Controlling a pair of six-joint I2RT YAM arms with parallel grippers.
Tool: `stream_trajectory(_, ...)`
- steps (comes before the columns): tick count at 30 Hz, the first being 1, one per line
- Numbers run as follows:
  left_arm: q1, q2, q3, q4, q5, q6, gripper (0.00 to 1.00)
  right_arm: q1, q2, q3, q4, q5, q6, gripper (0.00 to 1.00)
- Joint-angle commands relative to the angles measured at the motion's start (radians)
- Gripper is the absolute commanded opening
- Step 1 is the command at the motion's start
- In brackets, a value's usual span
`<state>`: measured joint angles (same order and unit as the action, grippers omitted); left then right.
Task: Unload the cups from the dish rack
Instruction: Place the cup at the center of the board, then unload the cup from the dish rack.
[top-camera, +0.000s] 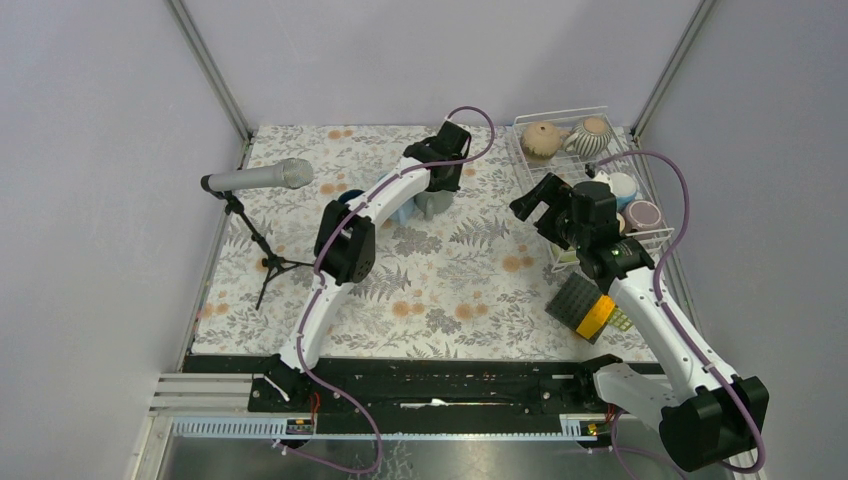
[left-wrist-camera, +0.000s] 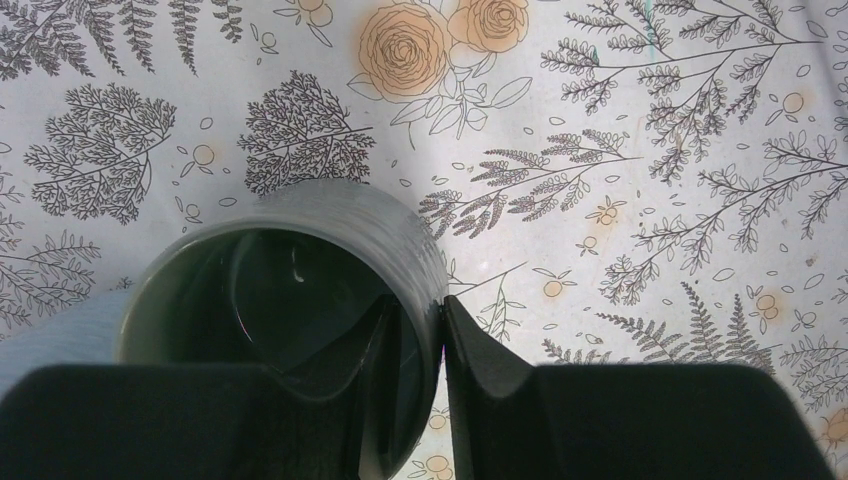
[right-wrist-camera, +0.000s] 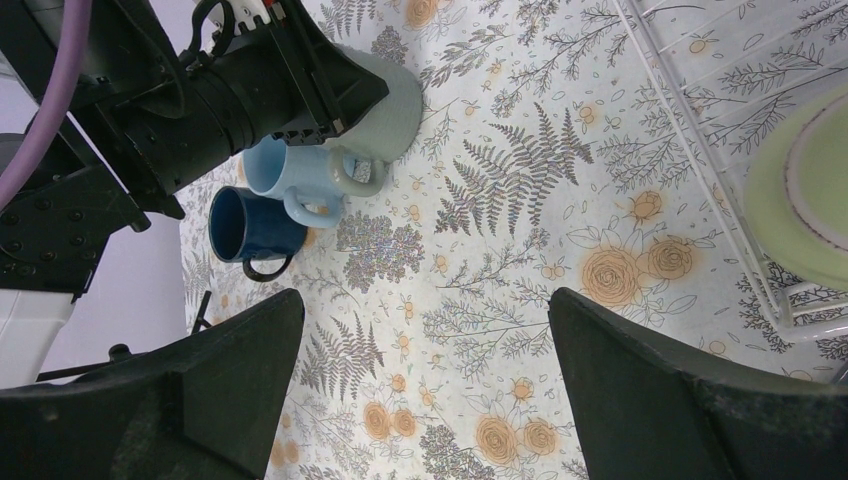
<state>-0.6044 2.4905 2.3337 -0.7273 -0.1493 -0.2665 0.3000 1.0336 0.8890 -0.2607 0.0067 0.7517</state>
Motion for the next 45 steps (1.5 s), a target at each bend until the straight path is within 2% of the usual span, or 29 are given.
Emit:
stream_trajectory(1, 0.008, -0.002, 0.055, 0.034, -0.02, 0.013, 0.3, 0.004, 0.01, 0.055, -0.003, -0.005, -0.022, 1.0)
stream_trajectory(14, -0.014, -0.097, 0.035, 0.098, -0.009, 0.049, 0.68, 0.004, 0.055, 0.127, -0.059, 0.003, -0.064, 1.0)
stream_trajectory(20, -0.046, -0.162, -0.033, 0.137, -0.023, 0.064, 0.88, 0.004, 0.071, 0.18, -0.14, 0.085, -0.092, 1.0)
stream_trajectory(22, -0.058, -0.191, -0.069, 0.154, -0.025, 0.063, 0.98, 0.003, 0.068, 0.191, -0.168, 0.126, -0.108, 1.0)
stream_trajectory(31, -0.127, -0.334, -0.212, 0.187, -0.027, 0.035, 0.99, -0.007, 0.079, 0.234, -0.281, 0.323, -0.158, 1.0)
stream_trajectory(39, -0.211, -0.447, -0.34, 0.208, -0.028, -0.01, 0.99, -0.115, 0.151, 0.263, -0.269, 0.308, -0.183, 1.0)
stream_trajectory(45, -0.279, -0.573, -0.448, 0.192, -0.032, -0.02, 0.99, -0.226, 0.275, 0.338, -0.239, 0.26, -0.228, 1.0)
